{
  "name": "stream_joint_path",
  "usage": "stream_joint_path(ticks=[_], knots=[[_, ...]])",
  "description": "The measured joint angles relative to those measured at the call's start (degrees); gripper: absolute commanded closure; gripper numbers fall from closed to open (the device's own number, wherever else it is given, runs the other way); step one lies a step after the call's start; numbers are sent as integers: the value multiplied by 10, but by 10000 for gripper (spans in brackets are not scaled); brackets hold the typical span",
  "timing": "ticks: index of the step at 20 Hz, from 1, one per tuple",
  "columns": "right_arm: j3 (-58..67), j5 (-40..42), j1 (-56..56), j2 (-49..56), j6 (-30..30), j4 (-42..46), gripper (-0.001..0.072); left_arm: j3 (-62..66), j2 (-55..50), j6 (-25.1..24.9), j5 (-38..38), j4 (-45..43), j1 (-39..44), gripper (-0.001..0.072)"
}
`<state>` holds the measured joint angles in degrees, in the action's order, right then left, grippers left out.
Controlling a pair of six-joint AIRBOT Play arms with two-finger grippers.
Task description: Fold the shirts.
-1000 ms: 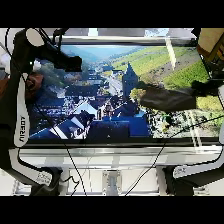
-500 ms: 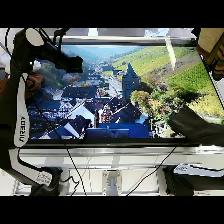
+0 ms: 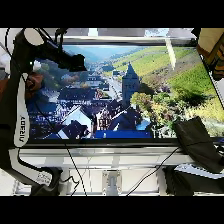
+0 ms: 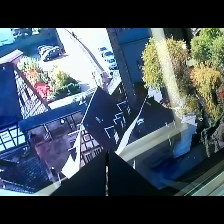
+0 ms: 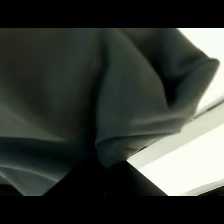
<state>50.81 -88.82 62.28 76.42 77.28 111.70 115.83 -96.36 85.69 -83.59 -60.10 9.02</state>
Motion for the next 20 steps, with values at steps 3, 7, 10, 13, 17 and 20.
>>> stream_joint_path(ticks=[3, 7, 10, 13, 17, 20], knots=[[-28, 11, -28, -1, -27, -10, 312, 0, 0, 0, 0, 3, 0, 695], [-25, 5, -70, -3, -39, -25, 237, 0, 0, 0, 0, 5, 0, 654], [30, 4, -90, -24, -29, -46, 237, 0, 0, 0, -1, 5, 0, 224], [119, 49, -97, -63, -23, -137, 237, 0, 0, -1, -2, 0, 0, 217], [197, 177, -108, -110, -78, -466, 299, 0, 0, -2, 0, -27, 0, 218], [217, 229, -179, -123, -224, -763, 319, 0, 0, -2, 15, -48, 0, 218]])
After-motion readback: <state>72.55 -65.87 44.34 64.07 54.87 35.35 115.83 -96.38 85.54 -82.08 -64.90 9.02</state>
